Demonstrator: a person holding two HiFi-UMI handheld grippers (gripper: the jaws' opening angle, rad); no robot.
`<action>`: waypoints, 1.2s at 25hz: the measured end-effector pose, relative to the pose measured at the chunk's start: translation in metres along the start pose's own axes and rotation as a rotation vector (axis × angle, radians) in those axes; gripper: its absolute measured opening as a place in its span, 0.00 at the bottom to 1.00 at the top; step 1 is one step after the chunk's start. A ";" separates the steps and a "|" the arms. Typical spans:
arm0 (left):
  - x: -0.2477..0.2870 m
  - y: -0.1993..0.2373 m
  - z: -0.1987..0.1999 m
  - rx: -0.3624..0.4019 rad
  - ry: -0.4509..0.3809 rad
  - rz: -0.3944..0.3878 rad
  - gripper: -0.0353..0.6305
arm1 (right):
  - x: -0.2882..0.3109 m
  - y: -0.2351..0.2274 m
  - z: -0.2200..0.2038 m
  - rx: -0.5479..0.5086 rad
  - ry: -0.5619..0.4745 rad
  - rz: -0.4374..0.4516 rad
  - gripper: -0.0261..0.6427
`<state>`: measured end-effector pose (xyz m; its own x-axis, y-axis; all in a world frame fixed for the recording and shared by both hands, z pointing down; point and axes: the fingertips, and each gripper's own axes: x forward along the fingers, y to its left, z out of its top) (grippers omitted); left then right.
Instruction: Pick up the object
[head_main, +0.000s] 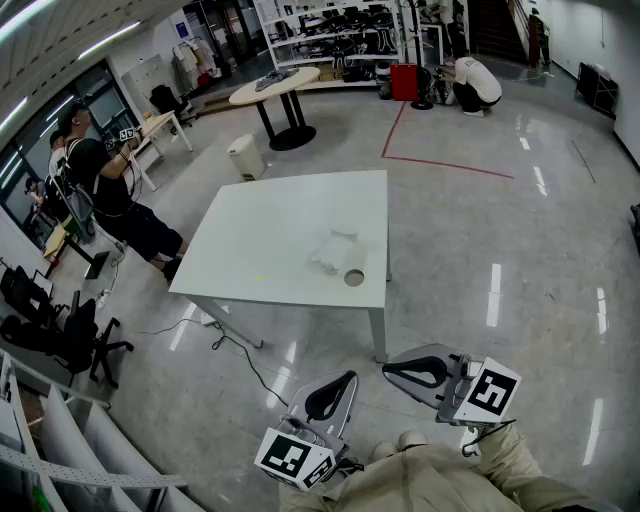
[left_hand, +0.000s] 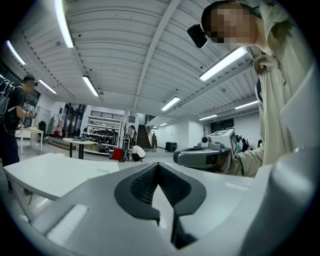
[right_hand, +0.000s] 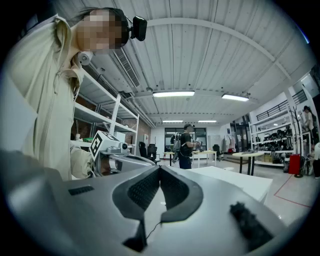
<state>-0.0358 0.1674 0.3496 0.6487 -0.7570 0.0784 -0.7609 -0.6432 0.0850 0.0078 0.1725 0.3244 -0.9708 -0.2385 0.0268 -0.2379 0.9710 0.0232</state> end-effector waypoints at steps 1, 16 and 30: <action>-0.003 0.000 -0.001 -0.003 -0.004 0.002 0.06 | 0.002 0.003 -0.001 -0.002 0.001 -0.002 0.05; -0.003 0.032 -0.015 -0.043 0.004 0.015 0.06 | 0.035 -0.012 -0.014 0.021 0.024 -0.001 0.05; 0.102 0.123 -0.015 -0.076 0.055 0.047 0.06 | 0.070 -0.151 -0.032 0.074 0.037 0.041 0.05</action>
<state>-0.0631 0.0126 0.3834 0.6134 -0.7775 0.1386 -0.7889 -0.5947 0.1550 -0.0229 0.0092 0.3544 -0.9783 -0.1973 0.0629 -0.2006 0.9783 -0.0524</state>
